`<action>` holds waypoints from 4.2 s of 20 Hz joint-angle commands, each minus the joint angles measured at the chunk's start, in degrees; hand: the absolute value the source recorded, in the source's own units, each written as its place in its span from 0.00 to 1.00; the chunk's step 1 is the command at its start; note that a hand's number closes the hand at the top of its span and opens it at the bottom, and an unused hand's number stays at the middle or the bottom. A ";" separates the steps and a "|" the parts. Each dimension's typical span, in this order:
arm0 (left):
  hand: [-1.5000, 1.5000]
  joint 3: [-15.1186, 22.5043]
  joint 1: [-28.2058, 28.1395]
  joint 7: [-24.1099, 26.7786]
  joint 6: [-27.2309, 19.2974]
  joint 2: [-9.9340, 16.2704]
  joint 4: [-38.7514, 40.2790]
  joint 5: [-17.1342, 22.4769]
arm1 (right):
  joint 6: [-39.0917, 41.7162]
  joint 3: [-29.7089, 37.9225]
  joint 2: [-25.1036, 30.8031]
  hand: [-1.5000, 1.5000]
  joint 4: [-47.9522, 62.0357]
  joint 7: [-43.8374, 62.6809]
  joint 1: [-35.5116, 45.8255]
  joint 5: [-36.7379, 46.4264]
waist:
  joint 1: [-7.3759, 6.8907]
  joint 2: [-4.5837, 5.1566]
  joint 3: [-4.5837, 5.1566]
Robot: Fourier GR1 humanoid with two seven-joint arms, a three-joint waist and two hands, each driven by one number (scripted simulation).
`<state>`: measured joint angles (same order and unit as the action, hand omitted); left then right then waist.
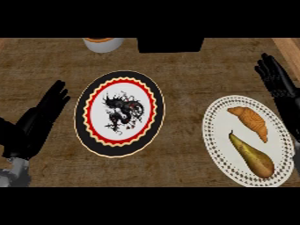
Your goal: Pick the pear from the placemat and place it in the plate
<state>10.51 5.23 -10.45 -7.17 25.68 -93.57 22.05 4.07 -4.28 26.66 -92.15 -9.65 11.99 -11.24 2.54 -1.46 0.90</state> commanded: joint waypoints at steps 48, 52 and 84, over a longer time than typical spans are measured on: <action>0.50 -7.90 8.07 6.59 2.87 -0.91 0.61 -11.14 | 19.62 -18.29 21.12 0.00 -30.83 20.54 -22.03 59.16 | -2.59 1.42 -0.89; 0.50 -6.55 10.65 3.40 0.75 -3.04 0.56 -13.52 | 20.43 -20.41 16.08 0.00 -25.06 23.53 -16.22 64.47 | -2.79 1.50 -0.90; 0.50 -13.61 9.18 5.28 9.55 -6.83 1.98 -16.35 | 1.14 -15.38 2.20 1.00 6.00 5.83 -8.17 81.91 | -2.84 1.51 -0.94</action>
<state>-3.10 14.98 -5.82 1.73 19.18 -91.54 5.80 11.52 -20.19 31.19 -89.02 -1.46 0.83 69.54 0.17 -0.29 0.58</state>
